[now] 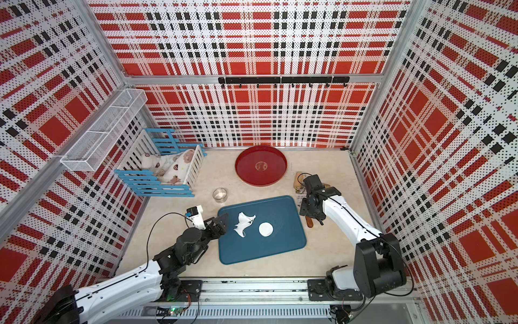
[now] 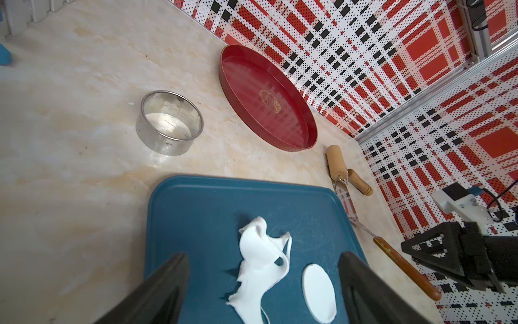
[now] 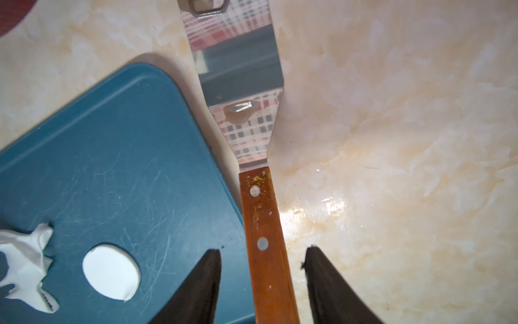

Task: Roll out the dumpling wrappers from the dough
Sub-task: Pick up the spatula from the center of the board.

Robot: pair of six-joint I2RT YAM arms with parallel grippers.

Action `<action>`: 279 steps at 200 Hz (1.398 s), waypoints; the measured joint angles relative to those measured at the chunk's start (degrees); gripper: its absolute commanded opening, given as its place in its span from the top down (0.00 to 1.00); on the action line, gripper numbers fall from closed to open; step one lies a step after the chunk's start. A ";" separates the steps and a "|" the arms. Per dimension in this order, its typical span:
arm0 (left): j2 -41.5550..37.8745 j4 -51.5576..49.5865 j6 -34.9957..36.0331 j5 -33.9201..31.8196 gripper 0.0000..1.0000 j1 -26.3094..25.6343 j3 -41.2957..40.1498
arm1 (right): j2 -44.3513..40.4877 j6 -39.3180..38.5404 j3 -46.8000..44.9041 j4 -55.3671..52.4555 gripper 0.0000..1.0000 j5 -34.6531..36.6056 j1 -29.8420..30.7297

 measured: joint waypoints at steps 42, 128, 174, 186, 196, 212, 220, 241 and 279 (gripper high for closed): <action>-1.09 0.02 -0.37 -0.02 0.12 0.00 -0.48 | 1.62 -1.05 -1.05 -0.28 0.45 -0.72 0.00; -1.36 0.04 -0.39 -0.02 0.12 0.04 -0.48 | 4.76 -3.43 -1.97 0.48 0.88 -2.19 -0.02; -1.36 0.04 -0.39 -0.02 0.12 0.24 -0.48 | 4.63 -3.56 -1.97 0.22 0.91 -2.16 -0.02; -1.36 0.04 -0.37 0.00 0.12 0.31 -0.48 | 3.96 -3.52 -1.97 -0.50 0.93 -2.10 -0.02; -1.36 0.04 -0.37 0.00 0.12 0.31 -0.48 | 2.95 -3.43 -1.97 -1.62 0.94 -2.10 -0.02; -1.36 0.04 -0.37 0.00 0.12 0.33 -0.48 | 0.55 -3.28 -1.95 -3.21 0.96 -2.23 -0.02; -1.36 0.04 -0.35 0.00 0.12 0.33 -0.48 | -0.76 -3.21 -1.86 -4.15 0.96 -2.36 -0.02; -1.36 0.00 -0.35 0.02 0.12 0.37 -0.44 | -3.41 -3.06 -1.25 -6.36 1.00 -2.80 -0.02; -1.07 -0.17 -0.20 0.24 0.11 0.42 0.92 | -7.65 -3.06 -0.52 -8.61 1.00 -3.39 -0.02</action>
